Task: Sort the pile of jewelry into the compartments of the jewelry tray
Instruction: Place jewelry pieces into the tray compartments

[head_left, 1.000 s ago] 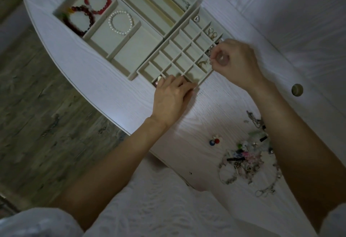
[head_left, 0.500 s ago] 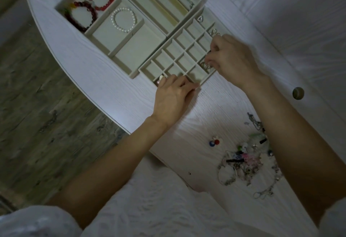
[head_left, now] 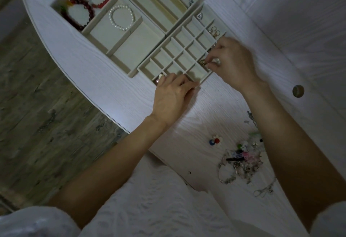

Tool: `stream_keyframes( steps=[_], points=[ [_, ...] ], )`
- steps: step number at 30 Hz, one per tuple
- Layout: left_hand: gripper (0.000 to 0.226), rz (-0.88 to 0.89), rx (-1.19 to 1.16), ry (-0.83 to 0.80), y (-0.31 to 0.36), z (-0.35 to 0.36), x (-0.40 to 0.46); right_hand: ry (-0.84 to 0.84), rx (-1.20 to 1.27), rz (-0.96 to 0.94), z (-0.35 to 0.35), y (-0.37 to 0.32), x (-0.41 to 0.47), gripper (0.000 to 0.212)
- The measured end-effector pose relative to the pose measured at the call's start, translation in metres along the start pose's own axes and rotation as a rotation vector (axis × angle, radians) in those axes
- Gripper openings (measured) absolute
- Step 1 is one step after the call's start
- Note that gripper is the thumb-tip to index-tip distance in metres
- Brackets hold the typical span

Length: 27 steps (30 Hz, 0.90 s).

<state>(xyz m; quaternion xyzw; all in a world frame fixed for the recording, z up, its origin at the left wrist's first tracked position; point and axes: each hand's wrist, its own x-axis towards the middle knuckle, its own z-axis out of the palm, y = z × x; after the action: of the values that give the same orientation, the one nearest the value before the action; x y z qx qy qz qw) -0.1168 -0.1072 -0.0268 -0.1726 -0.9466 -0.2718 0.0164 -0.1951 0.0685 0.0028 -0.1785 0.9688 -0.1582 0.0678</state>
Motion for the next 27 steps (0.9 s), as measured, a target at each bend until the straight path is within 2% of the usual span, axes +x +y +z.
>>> stream_keyframes(
  steps=[7, 15, 22, 27],
  points=[
    [0.028, -0.008, -0.007, 0.011, 0.000, 0.001, -0.001, -0.013, -0.101, -0.050, -0.001, 0.005, 0.004, 0.006],
    [0.028, -0.001, -0.012, 0.021, 0.000, 0.001, -0.001, -0.089, -0.186, -0.215, 0.001, 0.003, 0.011, 0.005],
    [0.027, -0.003, -0.017, 0.007, 0.000, 0.001, -0.001, -0.144, -0.138, -0.196, 0.000, 0.005, 0.015, 0.008],
    [0.028, -0.007, -0.024, 0.004, 0.000, 0.000, -0.001, -0.122, -0.118, -0.160, -0.002, 0.003, 0.016, 0.009]
  ],
)
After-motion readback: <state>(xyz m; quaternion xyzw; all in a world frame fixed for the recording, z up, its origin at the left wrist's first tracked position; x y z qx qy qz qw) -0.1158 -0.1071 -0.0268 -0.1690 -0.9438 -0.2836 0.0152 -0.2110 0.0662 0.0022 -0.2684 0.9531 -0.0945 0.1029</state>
